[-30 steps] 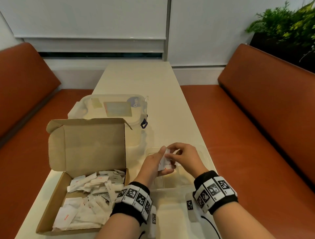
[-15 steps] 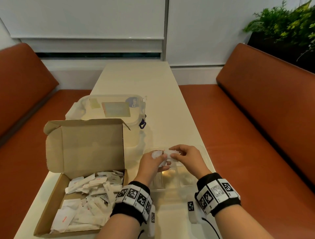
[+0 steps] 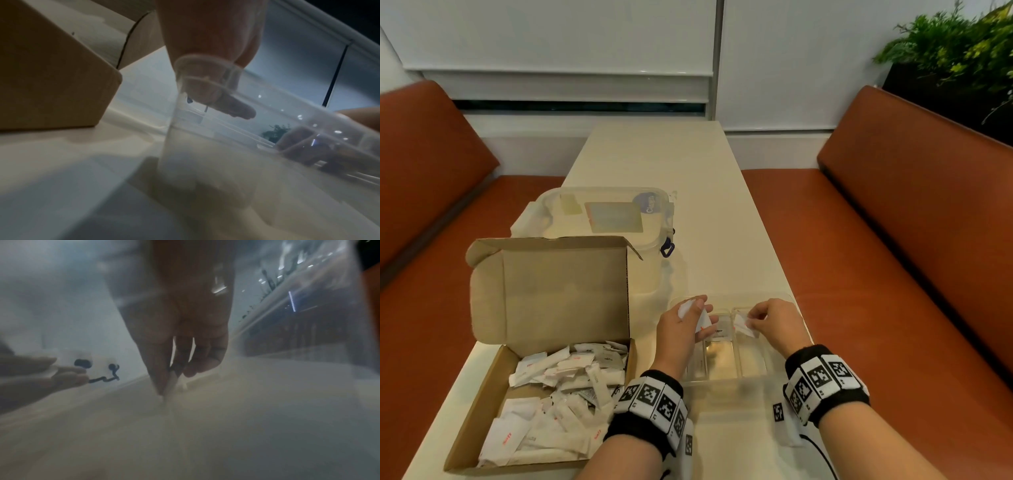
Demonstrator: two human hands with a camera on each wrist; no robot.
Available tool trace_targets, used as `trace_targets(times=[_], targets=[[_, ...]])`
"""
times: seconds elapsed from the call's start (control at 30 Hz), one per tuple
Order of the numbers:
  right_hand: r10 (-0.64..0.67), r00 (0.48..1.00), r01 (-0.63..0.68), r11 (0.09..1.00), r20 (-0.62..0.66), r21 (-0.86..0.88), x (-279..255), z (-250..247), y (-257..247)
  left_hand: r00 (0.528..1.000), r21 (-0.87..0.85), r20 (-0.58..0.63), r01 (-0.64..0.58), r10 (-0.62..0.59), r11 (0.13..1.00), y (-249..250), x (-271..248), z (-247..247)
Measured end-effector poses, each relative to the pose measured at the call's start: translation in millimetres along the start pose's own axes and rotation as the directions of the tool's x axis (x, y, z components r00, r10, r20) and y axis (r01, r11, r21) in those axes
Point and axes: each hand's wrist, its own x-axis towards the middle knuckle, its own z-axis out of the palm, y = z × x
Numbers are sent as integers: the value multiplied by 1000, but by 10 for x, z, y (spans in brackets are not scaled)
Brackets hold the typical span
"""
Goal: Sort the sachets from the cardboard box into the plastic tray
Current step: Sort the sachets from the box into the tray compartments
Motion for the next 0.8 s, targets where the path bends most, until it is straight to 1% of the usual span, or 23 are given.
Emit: trace_targets(times=[0.07,0.17,0.23,0.3,0.37,0.5,0.67,0.8], targets=[[-51,999,52,991,12,-120,12,29,1,1000,8,7,-3,3,1000,-4,1,-3],[-157,986,166,930,52,-327,23,71,-5,1000,11,9,-1,1,1000,-8,4,-4],[-209,974,225,879,84,-420,30,84,1,1000,11,16,0,0,1000,-8,8,-5],[-238,965,261,842,110,-473,34,89,10,1000,10,23,-4,4,1000,-13,15,-7],[-245,963,269,842,113,-468,30,91,15,1000,11,26,-8,8,1000,-12,16,-4],[-268,962,267,883,52,-385,-5,92,4,1000,7,26,1,-1,1000,-20,17,4],[-231,970,240,892,72,-383,-26,109,3,1000,19,26,1,-2,1000,-38,35,9],[-230,971,237,896,63,-375,-26,120,-2,999,15,33,10,-11,1000,-36,37,11]])
